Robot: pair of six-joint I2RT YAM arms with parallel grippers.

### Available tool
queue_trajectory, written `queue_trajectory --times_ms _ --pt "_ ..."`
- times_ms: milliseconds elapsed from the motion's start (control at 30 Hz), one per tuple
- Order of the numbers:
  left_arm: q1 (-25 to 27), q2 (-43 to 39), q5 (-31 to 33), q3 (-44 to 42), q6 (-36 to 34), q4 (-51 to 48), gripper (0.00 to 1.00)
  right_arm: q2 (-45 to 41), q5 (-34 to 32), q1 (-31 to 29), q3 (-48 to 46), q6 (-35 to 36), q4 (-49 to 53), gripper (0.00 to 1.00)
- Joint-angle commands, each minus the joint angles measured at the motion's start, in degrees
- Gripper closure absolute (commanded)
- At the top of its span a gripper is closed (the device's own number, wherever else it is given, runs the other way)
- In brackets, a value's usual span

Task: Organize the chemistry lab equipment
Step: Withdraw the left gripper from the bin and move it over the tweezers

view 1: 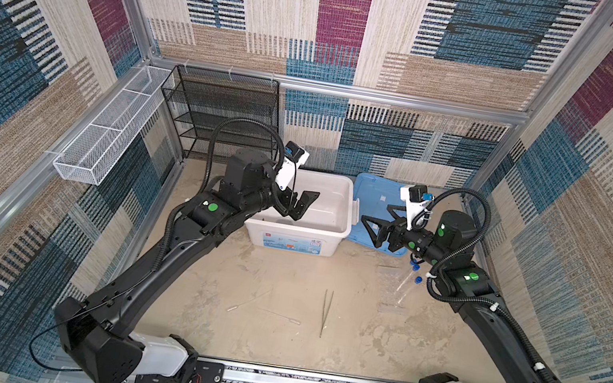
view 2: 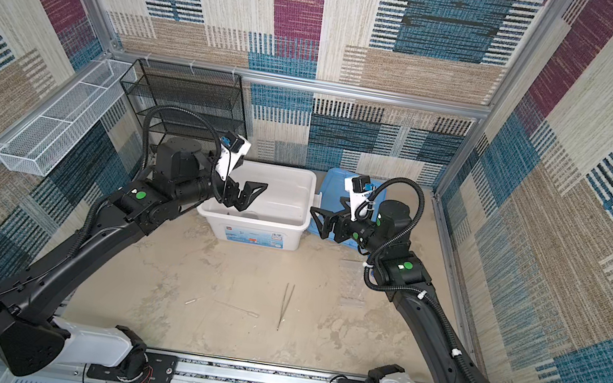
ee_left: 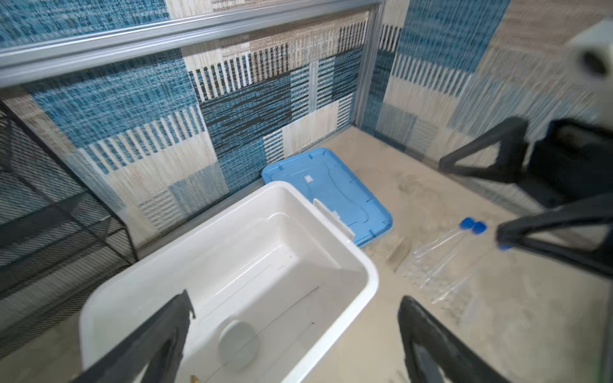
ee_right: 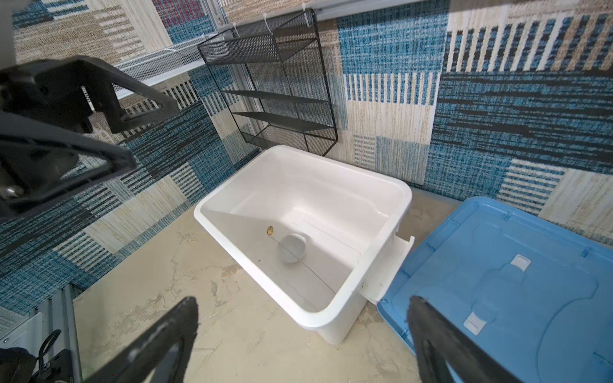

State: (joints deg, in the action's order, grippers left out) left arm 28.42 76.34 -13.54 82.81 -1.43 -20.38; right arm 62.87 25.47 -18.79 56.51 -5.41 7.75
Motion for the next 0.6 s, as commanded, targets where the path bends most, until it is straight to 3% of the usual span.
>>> queue_trajectory --times_ms 0,100,233,333,567 --pt "0.14 -1.74 -8.86 -2.33 16.39 0.36 0.02 -2.51 0.27 -0.05 -2.38 -0.83 2.18 0.01" --pt "0.44 -5.55 -10.69 -12.30 26.52 9.99 0.01 -4.83 2.68 -0.04 -5.35 -1.85 3.60 0.01" --pt "3.19 -7.21 -2.04 -15.07 32.15 0.29 0.03 -6.52 2.32 -0.04 -8.32 -4.59 8.02 0.01" --pt "8.14 -6.91 5.50 -16.57 35.34 -6.31 0.11 -8.40 0.02 -0.02 -10.51 -7.27 10.36 0.01" --pt "20.26 -0.73 15.33 -18.79 42.59 -9.93 0.17 -7.90 -3.13 -0.02 -12.39 -10.85 14.48 0.01"
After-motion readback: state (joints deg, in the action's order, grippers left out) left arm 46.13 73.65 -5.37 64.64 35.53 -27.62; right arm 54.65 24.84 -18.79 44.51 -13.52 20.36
